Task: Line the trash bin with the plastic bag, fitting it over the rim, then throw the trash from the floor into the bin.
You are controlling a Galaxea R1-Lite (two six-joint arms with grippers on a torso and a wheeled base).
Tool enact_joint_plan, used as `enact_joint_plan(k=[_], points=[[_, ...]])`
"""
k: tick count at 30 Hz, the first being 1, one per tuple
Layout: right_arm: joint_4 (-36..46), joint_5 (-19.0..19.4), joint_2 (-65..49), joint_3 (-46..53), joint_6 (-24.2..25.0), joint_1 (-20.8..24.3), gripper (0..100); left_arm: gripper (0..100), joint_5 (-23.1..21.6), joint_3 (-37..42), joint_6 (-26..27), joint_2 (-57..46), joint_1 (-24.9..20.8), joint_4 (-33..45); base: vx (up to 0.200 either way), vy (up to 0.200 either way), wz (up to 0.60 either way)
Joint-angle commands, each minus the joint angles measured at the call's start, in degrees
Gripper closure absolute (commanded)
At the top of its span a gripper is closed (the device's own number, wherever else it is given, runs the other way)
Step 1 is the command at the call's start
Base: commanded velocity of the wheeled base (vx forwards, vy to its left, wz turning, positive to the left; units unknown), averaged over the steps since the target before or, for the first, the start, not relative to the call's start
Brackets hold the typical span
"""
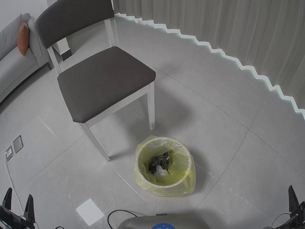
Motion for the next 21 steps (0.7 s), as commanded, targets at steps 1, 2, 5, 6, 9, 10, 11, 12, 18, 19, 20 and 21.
enact_joint_plan(k=[1,2,5,6,9,10,11,12,18,19,20,21], points=[[0.38,5.66,-0.30,0.99,1.25,0.02,0,0,-0.38,-0.02,0.63,-0.63,-0.01,0.30,0.000,0.000,0.00],[0.38,8.82,-0.30,0.99,1.60,0.02,0,0,-0.64,-0.11,0.80,-0.63,-0.01,0.30,0.000,0.000,0.00],[0.56,12.16,-0.30,0.99,0.81,0.02,0,0,-1.78,-0.02,1.24,-0.63,-0.01,0.30,0.000,0.000,0.00],[0.56,12.16,-0.30,0.99,-0.68,0.02,0,0,-1.78,-0.02,1.15,-0.63,-0.01,0.30,0.000,0.000,0.00],[0.38,8.03,-0.30,0.99,-4.11,0.02,0,0,-1.87,-0.02,1.07,-0.63,-0.01,0.30,0.000,0.000,0.00],[-0.23,5.92,-0.30,0.99,-4.64,0.02,0,0,-1.87,-0.02,1.07,-0.63,-0.01,0.30,0.000,0.000,0.00],[-1.38,4.08,-0.30,0.99,-4.29,0.02,0,0,-1.87,-0.02,1.24,-0.63,-0.01,0.30,0.000,0.000,0.00],[-3.22,3.37,-0.30,0.99,-3.85,0.02,0,0,-1.87,-0.02,1.33,-0.63,-0.01,0.30,0.000,0.000,0.00],[1.26,-4.27,-0.30,0.99,2.39,0.02,0,0,-1.87,-0.02,1.07,-0.63,-0.01,0.30,0.000,0.000,0.00],[0.65,-4.19,-0.30,0.99,3.45,0.02,0,0,-1.87,-0.02,1.07,-0.63,-0.01,0.30,0.000,0.000,0.00],[0.29,-4.27,-0.30,0.99,4.50,0.02,0,0,-1.87,-0.02,1.07,-0.63,-0.01,0.30,0.000,0.000,0.00],[0.29,-4.27,-0.30,0.99,4.50,0.02,0,0,-1.87,-0.02,1.07,-0.63,-0.01,0.30,0.000,0.000,0.00]])
